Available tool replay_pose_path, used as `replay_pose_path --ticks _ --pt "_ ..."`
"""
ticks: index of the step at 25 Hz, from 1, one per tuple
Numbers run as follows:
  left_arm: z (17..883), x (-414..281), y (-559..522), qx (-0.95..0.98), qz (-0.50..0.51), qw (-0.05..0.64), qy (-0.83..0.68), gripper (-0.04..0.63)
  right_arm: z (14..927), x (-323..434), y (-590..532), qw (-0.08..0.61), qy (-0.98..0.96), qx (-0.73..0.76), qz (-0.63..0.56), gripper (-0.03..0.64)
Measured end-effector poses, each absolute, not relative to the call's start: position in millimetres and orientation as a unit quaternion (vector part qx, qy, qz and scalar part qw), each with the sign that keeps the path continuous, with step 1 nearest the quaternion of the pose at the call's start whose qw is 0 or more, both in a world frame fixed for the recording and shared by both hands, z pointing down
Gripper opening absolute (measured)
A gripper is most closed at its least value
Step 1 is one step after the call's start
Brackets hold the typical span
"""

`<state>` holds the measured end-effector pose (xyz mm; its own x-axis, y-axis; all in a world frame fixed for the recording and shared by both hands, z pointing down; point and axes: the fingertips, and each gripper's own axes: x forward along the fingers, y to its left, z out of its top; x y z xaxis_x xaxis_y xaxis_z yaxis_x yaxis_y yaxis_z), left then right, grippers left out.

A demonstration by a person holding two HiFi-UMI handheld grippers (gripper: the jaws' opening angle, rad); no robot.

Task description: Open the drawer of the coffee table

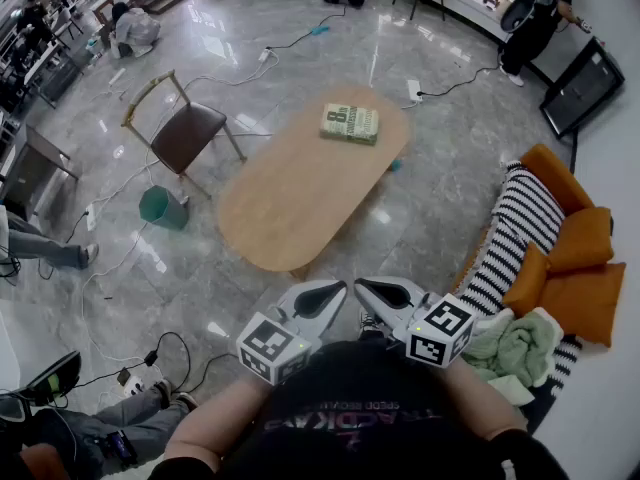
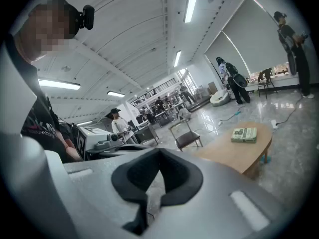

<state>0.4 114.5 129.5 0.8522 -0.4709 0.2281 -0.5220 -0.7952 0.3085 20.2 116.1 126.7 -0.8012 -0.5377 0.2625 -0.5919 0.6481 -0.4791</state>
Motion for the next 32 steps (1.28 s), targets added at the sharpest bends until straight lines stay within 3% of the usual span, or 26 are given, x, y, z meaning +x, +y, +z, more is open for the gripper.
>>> replay_pose_path --ticks 32 --pt "143.6 -6.4 123.3 0.937 0.069 0.208 -0.273 0.003 128.1 10.9 121.3 0.043 -0.921 0.287 0.261 0.002"
